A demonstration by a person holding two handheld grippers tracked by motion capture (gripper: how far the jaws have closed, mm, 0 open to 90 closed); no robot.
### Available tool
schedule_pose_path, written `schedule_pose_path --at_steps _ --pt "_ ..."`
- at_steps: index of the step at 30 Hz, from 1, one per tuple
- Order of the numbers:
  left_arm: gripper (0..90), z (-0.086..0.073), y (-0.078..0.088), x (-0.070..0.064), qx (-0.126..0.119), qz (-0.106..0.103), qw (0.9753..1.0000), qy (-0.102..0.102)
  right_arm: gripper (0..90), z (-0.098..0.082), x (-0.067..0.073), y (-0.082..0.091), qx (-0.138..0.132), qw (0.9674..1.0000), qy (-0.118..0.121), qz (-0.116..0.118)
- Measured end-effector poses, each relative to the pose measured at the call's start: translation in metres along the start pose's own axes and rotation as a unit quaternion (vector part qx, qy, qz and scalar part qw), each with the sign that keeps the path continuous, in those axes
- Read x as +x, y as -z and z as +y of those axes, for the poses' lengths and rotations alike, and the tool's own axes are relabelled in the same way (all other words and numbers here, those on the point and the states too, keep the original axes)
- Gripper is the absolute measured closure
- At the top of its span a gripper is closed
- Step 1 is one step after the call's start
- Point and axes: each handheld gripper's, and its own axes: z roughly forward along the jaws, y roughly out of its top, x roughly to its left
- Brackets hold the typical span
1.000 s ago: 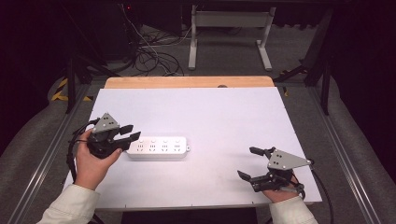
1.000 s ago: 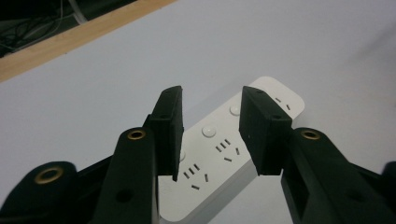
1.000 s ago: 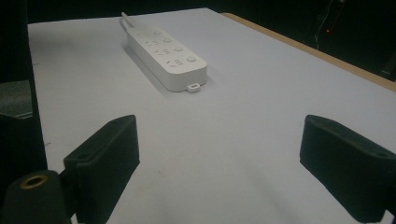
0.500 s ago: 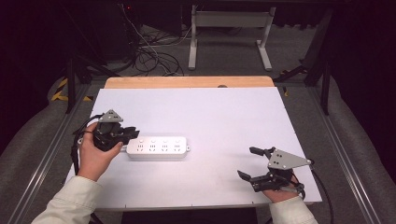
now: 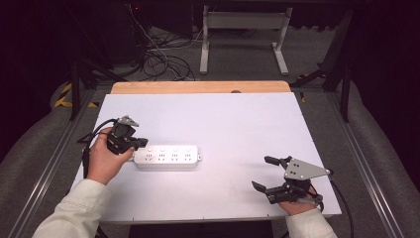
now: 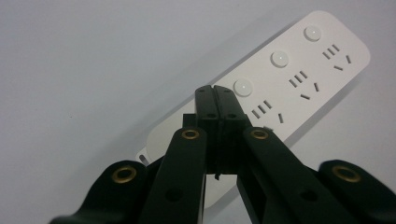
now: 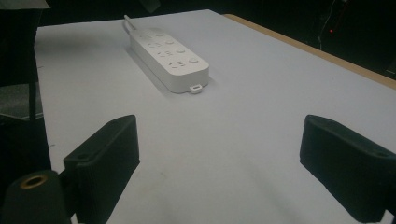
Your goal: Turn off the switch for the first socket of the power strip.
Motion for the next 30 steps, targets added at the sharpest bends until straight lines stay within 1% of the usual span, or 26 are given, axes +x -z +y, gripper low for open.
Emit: schedule_pose_path --at_steps 1,4,7,9,12,14,15,16,17,18,19,20,21,22,26,27,28,29,30 --pt "89.7 0.001 -0.002 0.001 0.005 0.003 1.0000 -0.002 12.4 0.000 0.000 0.000 0.000 1.0000 0.000 0.000" --pt "89.7 0.004 -0.008 0.002 0.023 -0.004 0.9997 0.000 12.4 0.000 0.000 0.000 0.000 1.0000 0.001 0.000" --pt "89.7 0.007 -0.012 0.003 0.034 -0.004 0.9994 0.000 12.5 0.000 0.000 0.000 0.000 1.0000 0.001 0.000" --pt "89.7 0.009 -0.016 0.004 0.048 -0.012 0.9988 0.007 12.5 0.000 0.000 0.000 0.000 1.0000 0.000 0.001" --pt "89.7 0.010 -0.019 0.008 0.057 -0.014 0.9982 0.012 12.4 0.000 0.000 0.000 -0.001 1.0000 0.000 0.002" --pt "89.7 0.011 -0.022 0.009 0.062 -0.015 0.9978 0.018 12.4 0.000 0.000 0.000 0.000 1.0000 0.001 0.002" --pt "89.7 0.012 -0.023 0.010 0.066 -0.012 0.9976 0.015 12.5 0.000 0.000 0.000 0.000 1.0000 0.001 0.002" --pt "89.7 0.013 -0.024 0.011 0.070 -0.018 0.9972 0.019 12.5 0.000 0.000 0.000 -0.001 1.0000 0.001 0.002" --pt "89.7 0.014 -0.024 0.011 0.073 -0.008 0.9972 0.013 12.4 0.000 0.000 0.000 0.000 1.0000 0.000 0.002" --pt "89.7 0.014 -0.026 0.011 0.076 -0.016 0.9968 0.017 12.5 0.000 0.000 0.000 -0.001 1.0000 0.001 0.003" --pt "89.7 0.015 -0.026 0.011 0.078 -0.016 0.9967 0.016 12.5 0.000 0.000 0.000 -0.001 1.0000 0.001 0.003" --pt "89.7 0.016 -0.027 0.011 0.081 -0.010 0.9966 0.013 12.4 0.000 0.000 0.000 -0.001 1.0000 0.001 0.003" --pt "89.7 0.017 -0.027 0.011 0.084 -0.011 0.9964 0.013 12.5 0.000 0.000 0.000 -0.001 1.0000 0.001 0.003" --pt "89.7 0.018 -0.029 0.010 0.088 -0.019 0.9958 0.016 12.4 0.000 0.000 0.000 0.000 1.0000 0.001 0.002" --pt "89.8 0.021 -0.031 0.009 0.101 -0.017 0.9946 0.012 12.6 0.000 0.000 0.000 0.000 1.0000 0.001 0.003" --pt "89.7 0.022 -0.032 0.009 0.103 -0.010 0.9946 0.009 12.6 0.000 0.000 0.000 -0.001 1.0000 0.001 0.003" --pt "89.7 0.022 -0.033 0.009 0.105 -0.019 0.9942 0.013 12.6 0.000 0.000 0.001 0.000 1.0000 0.000 0.003" --pt "89.8 0.022 -0.033 0.009 0.106 -0.020 0.9940 0.014 12.6 0.000 0.000 0.001 0.000 1.0000 0.000 0.004" --pt "89.7 0.022 -0.034 0.010 0.109 -0.014 0.9939 0.011 12.6 0.000 0.000 0.001 -0.001 1.0000 0.000 0.004"
